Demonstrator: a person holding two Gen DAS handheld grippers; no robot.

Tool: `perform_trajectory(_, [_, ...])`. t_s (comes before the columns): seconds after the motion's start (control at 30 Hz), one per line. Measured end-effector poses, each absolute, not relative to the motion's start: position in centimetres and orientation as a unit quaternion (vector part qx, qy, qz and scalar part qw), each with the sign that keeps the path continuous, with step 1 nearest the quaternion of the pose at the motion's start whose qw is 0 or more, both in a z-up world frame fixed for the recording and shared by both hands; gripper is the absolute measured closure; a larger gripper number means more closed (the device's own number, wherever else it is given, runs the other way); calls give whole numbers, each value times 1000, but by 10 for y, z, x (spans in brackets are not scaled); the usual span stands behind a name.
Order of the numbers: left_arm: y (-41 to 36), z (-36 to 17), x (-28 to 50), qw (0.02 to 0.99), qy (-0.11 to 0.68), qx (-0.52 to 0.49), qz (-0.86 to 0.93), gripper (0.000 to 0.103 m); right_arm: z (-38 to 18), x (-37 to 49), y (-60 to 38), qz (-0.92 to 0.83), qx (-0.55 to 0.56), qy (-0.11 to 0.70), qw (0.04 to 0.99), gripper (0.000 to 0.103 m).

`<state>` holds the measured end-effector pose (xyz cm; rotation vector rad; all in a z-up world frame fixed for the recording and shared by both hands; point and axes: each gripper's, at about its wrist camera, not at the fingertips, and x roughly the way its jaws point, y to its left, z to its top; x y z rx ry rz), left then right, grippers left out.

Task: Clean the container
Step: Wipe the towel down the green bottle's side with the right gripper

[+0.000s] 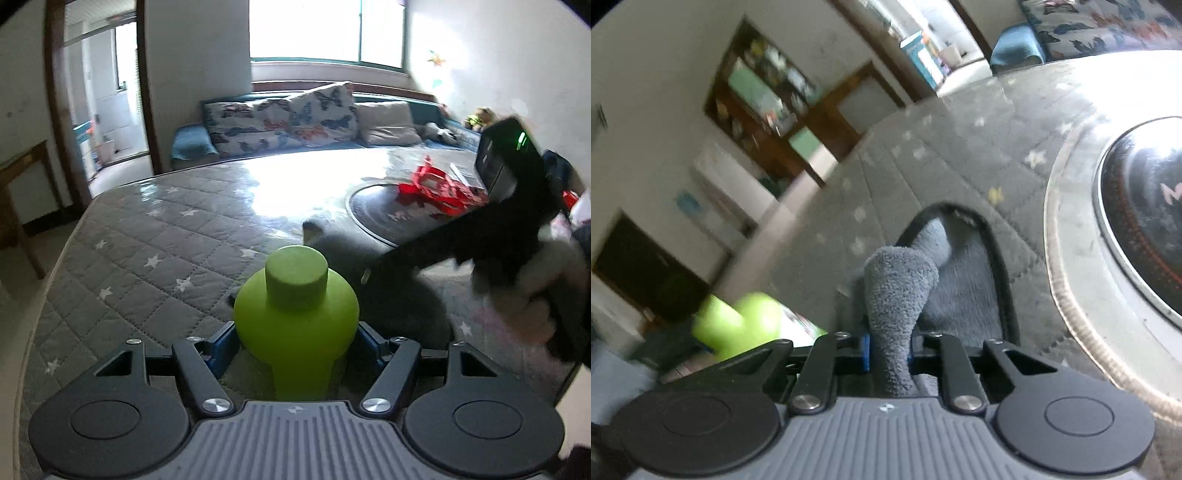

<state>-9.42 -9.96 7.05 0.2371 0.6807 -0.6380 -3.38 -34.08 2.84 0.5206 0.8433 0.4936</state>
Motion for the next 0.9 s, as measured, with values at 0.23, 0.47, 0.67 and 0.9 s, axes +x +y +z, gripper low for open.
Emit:
perform_trajectory(0.23, [-98, 68, -90, 880, 326, 119, -323, 33, 72, -40, -360, 302, 340, 322, 831, 88])
perform_trajectory(0.47, [-96, 66, -94, 883, 321, 117, -321, 32, 35, -20, -334, 313, 342, 366, 807, 87])
perform_trajectory(0.67, [-97, 65, -95, 884, 318, 123, -321, 31, 13, -12, -330, 295, 333, 390, 806, 87])
perform_trajectory(0.9, [-89, 68, -98, 883, 315, 132, -321, 31, -4, -23, -315, 268, 268, 434, 817, 87])
